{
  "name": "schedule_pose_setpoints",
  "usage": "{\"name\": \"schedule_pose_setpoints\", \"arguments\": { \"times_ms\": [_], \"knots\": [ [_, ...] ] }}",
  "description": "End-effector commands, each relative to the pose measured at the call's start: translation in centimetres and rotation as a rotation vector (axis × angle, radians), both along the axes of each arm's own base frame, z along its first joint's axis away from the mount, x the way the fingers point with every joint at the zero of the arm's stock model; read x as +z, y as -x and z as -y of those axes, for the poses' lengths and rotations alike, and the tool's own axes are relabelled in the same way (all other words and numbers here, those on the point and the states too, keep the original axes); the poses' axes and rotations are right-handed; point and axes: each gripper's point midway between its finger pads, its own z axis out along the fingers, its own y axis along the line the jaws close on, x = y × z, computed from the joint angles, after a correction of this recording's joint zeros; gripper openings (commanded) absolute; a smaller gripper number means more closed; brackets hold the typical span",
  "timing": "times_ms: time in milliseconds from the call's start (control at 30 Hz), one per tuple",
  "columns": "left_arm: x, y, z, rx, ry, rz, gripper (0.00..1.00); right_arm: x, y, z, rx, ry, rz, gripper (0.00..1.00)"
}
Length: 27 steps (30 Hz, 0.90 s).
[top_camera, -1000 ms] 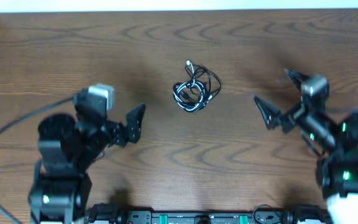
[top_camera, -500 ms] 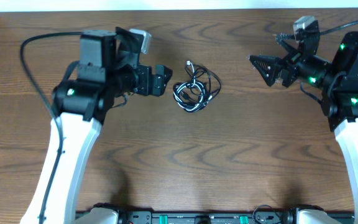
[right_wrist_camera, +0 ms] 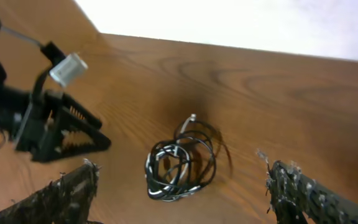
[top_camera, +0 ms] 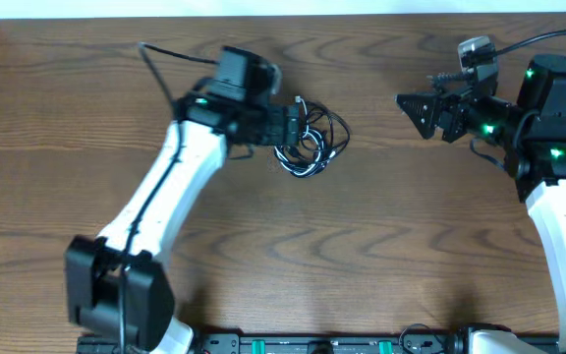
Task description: Untangle cables
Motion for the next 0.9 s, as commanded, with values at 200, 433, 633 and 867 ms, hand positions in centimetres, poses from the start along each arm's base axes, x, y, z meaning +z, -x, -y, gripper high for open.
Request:
{"name": "schedule_pose_setpoints", "arguments": {
  "times_ms": [200,433,633,867],
  "knots": [
    [-5.3,-3.1,2.8,0.329,0.064,-0.11,0.73,-2.2,-0.4,1.8,-0.148,0.012,-0.149,0.82],
    [-7.7,-3.4,5.6,0.307,0.079,-0.115,0.64,-3.3,-0.2,2.7,-0.198,0.049,-0.191,0.82],
    [-8.6,-2.8,6.6,0.285,0.062,-0.124,0.34,-3.3,-0.2,2.7,-0.198,0.049,-0.192,0.83],
    [-7.9,-3.2,6.6,0.285,0.069,-0.095,0.08,-3.4,-0.1,2.7,-0.198,0.049,-0.199,0.84]
  ]
}}
